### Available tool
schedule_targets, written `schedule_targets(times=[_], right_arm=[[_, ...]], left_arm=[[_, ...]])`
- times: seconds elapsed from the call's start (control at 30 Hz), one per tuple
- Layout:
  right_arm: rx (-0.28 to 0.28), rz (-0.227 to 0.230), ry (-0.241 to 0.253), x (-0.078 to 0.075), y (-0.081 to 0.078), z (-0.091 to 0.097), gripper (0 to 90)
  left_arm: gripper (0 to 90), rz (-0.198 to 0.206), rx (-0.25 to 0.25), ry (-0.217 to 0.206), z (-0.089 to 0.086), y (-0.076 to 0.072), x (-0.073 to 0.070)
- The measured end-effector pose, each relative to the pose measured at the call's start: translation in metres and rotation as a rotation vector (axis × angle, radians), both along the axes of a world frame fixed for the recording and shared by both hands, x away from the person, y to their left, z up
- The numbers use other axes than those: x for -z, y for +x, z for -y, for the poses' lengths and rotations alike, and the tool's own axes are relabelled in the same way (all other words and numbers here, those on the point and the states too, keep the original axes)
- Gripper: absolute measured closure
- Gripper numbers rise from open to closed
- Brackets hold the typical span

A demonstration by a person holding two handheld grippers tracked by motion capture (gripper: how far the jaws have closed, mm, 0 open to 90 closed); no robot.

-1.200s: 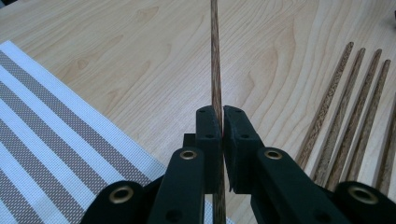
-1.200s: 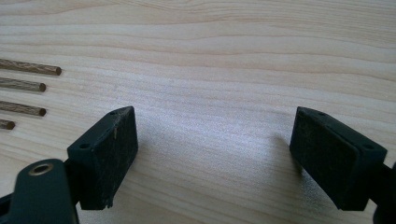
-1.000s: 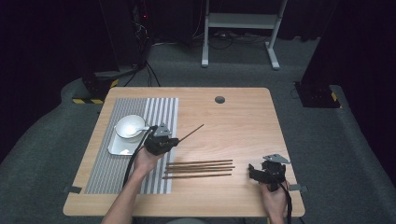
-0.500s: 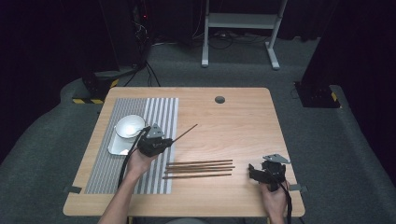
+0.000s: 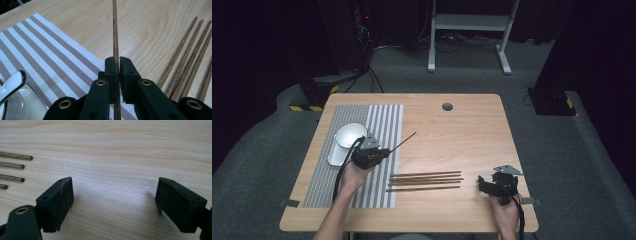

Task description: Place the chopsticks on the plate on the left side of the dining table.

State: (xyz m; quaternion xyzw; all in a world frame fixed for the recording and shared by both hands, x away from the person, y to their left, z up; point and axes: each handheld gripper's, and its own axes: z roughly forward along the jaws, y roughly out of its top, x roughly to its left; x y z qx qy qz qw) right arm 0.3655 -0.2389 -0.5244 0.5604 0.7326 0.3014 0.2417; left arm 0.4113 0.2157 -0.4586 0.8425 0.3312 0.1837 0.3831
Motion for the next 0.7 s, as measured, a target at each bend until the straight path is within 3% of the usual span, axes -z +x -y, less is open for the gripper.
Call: schedule_targets(times=[0.7], right_arm=[[-0.002, 0.001, -0.002, 0.000, 0.000, 0.000, 15.1]], left_arm=[[84.9, -0.002, -0.056, 0.027, -0.027, -0.007, 0.000]])
